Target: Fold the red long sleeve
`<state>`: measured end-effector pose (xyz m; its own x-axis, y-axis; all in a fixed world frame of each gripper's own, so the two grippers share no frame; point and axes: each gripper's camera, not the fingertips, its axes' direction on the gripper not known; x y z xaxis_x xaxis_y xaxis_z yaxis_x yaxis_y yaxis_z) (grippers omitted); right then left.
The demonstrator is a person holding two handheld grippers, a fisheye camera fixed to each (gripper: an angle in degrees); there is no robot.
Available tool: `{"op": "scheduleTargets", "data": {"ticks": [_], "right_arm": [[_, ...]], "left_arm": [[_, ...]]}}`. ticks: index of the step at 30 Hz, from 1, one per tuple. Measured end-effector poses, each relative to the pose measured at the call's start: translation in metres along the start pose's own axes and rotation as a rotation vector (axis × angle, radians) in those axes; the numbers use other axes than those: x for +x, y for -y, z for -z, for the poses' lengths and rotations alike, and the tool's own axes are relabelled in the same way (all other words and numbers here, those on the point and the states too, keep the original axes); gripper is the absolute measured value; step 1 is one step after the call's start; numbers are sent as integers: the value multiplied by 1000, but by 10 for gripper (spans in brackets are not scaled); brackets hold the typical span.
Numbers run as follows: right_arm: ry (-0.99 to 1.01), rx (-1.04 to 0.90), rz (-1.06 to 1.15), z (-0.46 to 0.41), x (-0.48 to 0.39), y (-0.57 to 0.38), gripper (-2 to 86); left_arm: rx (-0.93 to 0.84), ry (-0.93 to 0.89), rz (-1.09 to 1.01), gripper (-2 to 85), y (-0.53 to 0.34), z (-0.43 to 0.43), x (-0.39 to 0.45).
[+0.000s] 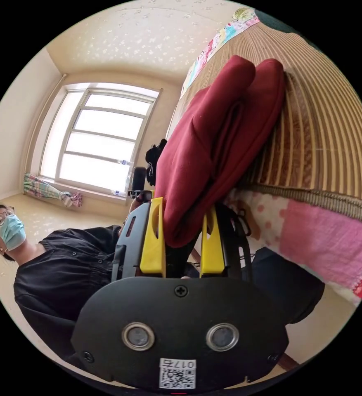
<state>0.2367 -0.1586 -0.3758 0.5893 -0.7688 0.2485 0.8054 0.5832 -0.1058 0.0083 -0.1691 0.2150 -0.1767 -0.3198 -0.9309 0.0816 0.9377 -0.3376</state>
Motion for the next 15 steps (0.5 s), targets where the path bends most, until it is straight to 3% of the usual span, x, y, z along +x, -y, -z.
{"op": "scheduleTargets", "data": {"ticks": [7,11,15], "right_arm": [[87,136,-163,35,43,-31,208],[230,82,-172,35,64,-11,224],[169,18,-225,31,74,10,217]], "left_arm": [[83,-16,-71,141,-16,49,-12],[51,25,-48,182,8,44,-19],[-42,-51,-42,174,34,8,-28]]}}
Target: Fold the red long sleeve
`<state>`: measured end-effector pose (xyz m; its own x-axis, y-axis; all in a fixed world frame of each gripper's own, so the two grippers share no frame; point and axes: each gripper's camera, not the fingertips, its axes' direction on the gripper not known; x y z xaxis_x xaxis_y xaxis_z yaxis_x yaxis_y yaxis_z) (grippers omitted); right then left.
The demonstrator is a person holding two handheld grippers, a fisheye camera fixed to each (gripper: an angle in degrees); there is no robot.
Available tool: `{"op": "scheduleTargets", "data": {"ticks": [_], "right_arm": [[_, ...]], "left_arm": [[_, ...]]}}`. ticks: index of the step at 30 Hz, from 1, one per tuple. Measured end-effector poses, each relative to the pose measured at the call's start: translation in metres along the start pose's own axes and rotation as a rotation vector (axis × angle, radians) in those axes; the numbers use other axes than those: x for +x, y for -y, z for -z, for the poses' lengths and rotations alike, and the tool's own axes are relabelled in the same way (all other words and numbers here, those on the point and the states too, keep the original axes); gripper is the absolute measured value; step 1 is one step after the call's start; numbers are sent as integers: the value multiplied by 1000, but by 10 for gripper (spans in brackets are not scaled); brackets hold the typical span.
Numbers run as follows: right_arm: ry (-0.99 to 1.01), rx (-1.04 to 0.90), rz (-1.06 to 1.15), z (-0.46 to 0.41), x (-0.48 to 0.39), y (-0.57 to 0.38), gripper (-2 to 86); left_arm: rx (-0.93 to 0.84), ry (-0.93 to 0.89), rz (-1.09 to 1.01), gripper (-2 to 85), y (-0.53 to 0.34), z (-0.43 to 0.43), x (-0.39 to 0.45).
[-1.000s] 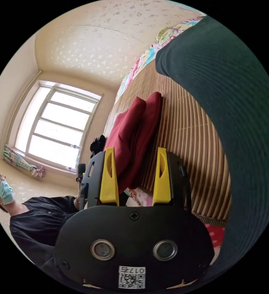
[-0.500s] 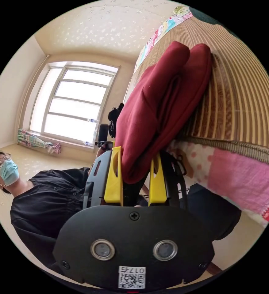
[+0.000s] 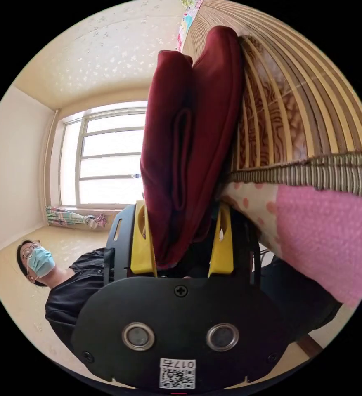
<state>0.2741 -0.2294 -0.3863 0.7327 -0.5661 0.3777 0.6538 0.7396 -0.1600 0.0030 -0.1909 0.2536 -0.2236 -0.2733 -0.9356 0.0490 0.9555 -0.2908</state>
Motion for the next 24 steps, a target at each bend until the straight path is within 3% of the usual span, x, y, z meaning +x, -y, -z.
{"op": "scheduleTargets", "data": {"ticks": [6,14,20,24], "right_arm": [[-72,-27,27,-3,-18,-13,146],[-71,-145,324,-46,-134,-32,93],[-163,-234,548,-143,-255,18,82],[-207,-249,737,-232,-334,38,81]], "left_arm": [[39,6,-5,127,-14,-10,11],[156,10,-156,108,-75,57,91],[358,87,-246,103,-114,178,141],[498,231,-321,103,-159,292,183]]}}
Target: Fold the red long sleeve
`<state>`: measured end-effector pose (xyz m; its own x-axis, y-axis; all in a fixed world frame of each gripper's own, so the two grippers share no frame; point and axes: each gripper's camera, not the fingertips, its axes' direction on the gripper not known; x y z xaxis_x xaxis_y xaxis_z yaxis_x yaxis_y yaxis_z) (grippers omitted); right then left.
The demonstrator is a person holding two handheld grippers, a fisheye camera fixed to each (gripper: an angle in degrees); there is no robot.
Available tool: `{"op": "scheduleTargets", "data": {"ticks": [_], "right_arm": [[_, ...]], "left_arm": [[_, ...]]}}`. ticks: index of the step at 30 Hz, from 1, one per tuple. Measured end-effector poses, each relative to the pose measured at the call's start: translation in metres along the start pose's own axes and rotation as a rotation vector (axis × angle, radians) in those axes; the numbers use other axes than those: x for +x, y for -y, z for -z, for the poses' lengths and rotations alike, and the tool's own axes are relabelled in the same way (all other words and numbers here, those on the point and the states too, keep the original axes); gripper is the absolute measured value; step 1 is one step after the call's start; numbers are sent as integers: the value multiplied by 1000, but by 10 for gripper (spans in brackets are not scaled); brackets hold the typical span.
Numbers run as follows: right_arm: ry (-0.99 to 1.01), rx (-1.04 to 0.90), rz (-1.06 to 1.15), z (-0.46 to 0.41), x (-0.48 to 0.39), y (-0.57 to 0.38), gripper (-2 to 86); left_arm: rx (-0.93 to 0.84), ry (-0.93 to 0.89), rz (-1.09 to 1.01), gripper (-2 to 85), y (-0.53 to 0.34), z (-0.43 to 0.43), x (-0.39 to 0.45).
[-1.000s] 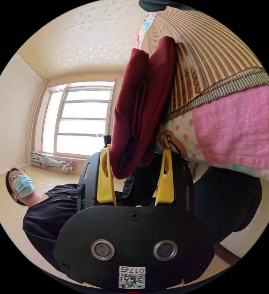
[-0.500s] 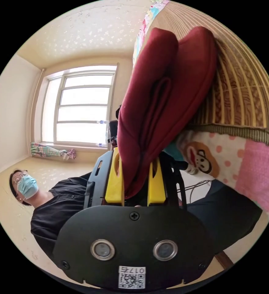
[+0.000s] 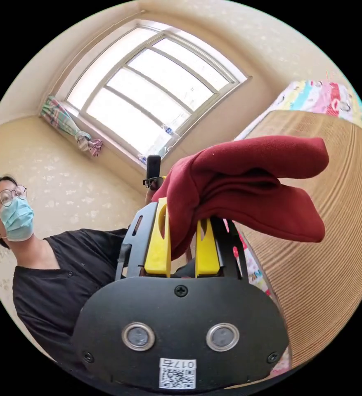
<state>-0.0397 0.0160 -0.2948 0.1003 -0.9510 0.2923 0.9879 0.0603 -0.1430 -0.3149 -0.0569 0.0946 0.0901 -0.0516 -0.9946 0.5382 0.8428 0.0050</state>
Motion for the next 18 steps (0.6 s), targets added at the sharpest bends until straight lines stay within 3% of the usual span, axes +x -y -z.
{"op": "scheduleTargets", "data": {"ticks": [6,8,10,14,18], "right_arm": [[-146,155,206,-153,-60,92,84],[-104,189,104,-227,-44,110,91],[-61,128,-50,-289,-17,118,100],[-105,-115,-181,-396,14,97,108],[-98,-158,-72,-413,-6,70,88]], "left_arm": [[107,369,-32,118,18,170,4],[133,483,45,128,11,207,-13],[230,673,260,135,-21,254,-44],[440,662,414,133,-92,288,-67],[397,565,381,126,-108,246,-78]]}}
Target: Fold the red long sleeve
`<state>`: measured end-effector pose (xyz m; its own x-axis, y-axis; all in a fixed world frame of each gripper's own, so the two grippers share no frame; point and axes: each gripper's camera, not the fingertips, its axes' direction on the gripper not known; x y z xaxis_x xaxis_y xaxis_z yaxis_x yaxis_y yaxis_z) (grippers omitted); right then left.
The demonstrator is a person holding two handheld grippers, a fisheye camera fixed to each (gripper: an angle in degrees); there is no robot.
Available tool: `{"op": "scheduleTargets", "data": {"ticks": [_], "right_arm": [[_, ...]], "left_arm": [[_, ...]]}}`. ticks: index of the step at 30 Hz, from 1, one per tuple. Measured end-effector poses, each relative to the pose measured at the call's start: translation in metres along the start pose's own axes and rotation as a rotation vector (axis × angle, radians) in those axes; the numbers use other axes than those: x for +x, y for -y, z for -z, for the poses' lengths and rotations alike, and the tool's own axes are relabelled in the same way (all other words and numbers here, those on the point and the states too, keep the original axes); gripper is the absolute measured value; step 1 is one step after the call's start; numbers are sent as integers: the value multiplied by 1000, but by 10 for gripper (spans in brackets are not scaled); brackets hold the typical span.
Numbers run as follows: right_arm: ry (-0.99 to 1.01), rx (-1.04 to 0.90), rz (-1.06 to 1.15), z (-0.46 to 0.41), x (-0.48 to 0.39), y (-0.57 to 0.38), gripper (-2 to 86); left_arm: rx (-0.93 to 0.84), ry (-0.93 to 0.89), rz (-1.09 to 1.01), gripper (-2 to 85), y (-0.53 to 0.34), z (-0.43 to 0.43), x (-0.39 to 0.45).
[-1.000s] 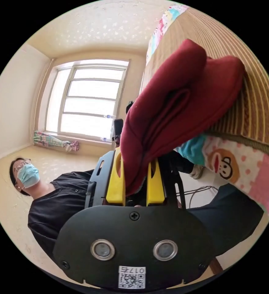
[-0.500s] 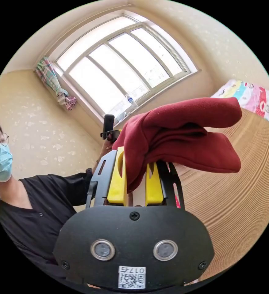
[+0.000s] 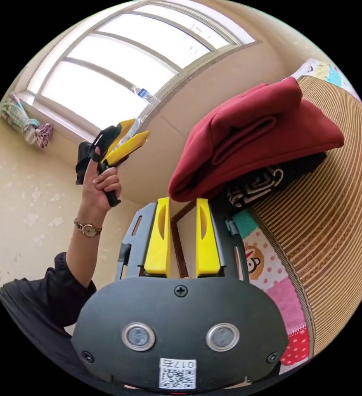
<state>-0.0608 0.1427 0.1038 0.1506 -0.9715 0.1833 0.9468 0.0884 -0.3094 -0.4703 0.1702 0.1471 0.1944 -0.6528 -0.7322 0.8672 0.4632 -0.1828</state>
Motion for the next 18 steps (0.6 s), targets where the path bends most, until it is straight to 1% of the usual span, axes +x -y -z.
{"op": "scheduleTargets", "data": {"ticks": [2,4,5,6,8,10,12,13,16,17,18], "right_arm": [[-33,-26,83,6,-16,-21,79],[-90,-42,147,20,-25,-44,78],[-152,-42,158,34,-27,-62,78],[-188,-39,142,43,-26,-72,78],[-281,20,12,88,-12,-110,77],[-293,99,-81,130,-1,-142,76],[-361,165,-164,173,8,-180,75],[-435,193,-225,199,13,-207,73],[-624,228,-408,261,24,-276,72],[-692,253,-477,283,26,-304,72],[-724,269,-518,293,27,-318,72]], "left_arm": [[-45,-16,-54,126,-3,-30,17],[-179,-15,-112,121,-5,-83,35],[-227,6,-114,115,-7,-98,36],[-301,97,-80,102,-14,-126,33],[-279,83,-20,92,-28,-138,24],[-167,-42,99,84,-48,-124,13],[-73,-76,136,82,-68,-106,17],[-8,-79,123,82,-85,-93,27],[71,-84,54,76,-134,-79,64],[66,-79,41,74,-144,-83,73],[3,-72,-11,53,-165,-97,94]]}}
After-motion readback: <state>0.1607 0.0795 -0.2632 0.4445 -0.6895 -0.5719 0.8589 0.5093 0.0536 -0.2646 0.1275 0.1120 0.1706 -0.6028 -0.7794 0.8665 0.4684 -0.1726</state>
